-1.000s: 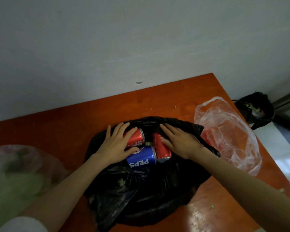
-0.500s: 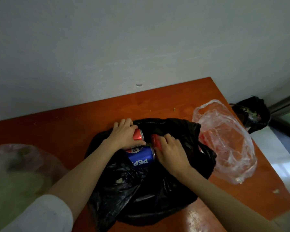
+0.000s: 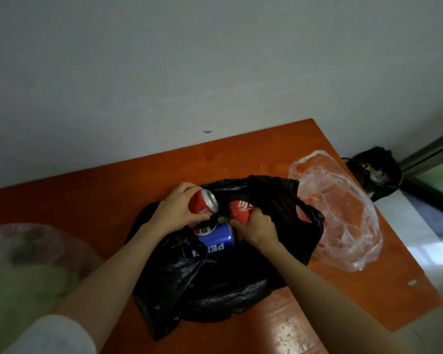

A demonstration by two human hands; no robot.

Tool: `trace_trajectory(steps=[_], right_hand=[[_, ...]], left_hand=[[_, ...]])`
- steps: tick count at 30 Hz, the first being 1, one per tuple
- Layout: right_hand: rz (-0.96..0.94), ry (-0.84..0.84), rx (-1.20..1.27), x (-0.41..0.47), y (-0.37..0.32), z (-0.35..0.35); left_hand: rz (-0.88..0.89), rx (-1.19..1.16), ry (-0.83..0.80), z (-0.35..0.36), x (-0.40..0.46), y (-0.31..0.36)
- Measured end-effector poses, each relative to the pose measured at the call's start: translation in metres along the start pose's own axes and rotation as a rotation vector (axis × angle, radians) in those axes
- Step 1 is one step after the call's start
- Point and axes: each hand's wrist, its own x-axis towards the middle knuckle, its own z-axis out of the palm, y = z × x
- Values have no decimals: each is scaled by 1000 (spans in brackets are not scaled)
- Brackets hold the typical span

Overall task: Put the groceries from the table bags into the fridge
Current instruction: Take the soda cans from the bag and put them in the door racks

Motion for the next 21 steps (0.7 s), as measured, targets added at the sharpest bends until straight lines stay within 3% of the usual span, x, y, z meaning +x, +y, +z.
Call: trace_trajectory(steps=[3, 8, 14, 21], right_hand=[[-14, 27, 6, -5, -1, -2], [-113, 67, 38, -24, 2, -8], [-345, 72, 259, -59, -3, -25], [-495, 146, 577, -100, -15, -54]], left_hand=[[-10, -196, 129, -11, -11, 2], [-41, -524, 206, -22, -30, 17], [-75, -679, 357, -38, -43, 27], [75, -686, 452, -89, -48, 75]])
